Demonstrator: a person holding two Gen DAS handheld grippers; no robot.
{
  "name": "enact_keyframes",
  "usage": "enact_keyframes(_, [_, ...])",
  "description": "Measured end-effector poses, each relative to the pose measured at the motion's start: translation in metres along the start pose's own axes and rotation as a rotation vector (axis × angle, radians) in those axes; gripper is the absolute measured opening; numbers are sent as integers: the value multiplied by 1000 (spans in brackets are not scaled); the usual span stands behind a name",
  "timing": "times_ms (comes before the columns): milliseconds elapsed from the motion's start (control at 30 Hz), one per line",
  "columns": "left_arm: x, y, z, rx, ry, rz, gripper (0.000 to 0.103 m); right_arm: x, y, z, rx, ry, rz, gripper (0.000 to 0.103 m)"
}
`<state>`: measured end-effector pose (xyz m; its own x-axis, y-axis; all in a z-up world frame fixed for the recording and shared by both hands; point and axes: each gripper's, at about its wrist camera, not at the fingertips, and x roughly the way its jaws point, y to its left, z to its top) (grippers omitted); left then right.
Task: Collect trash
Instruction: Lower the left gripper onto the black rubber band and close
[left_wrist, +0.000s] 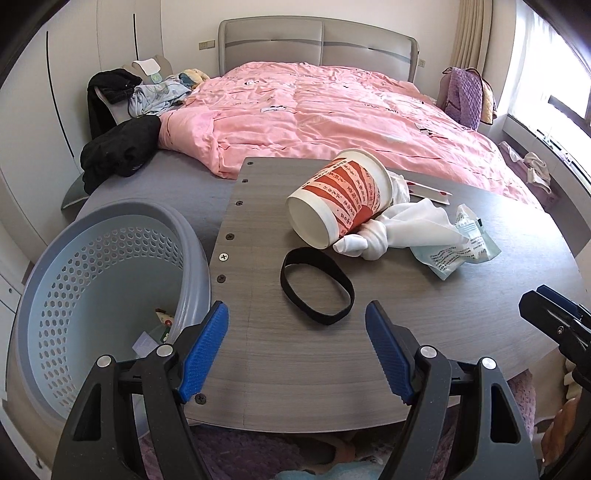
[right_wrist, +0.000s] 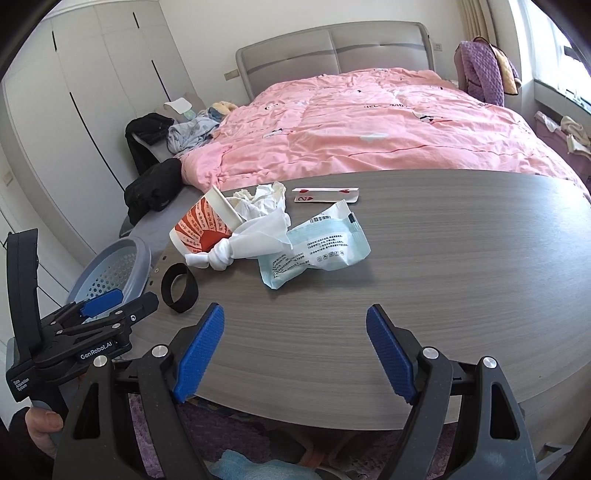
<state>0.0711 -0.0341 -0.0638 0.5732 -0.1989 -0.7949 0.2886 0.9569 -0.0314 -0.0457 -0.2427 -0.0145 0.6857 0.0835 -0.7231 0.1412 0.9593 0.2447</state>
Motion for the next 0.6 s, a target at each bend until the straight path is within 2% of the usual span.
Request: enact_keyframes(600, [5, -2, 1, -29, 34, 25, 73, 6, -13, -2, 23, 1, 56, 78])
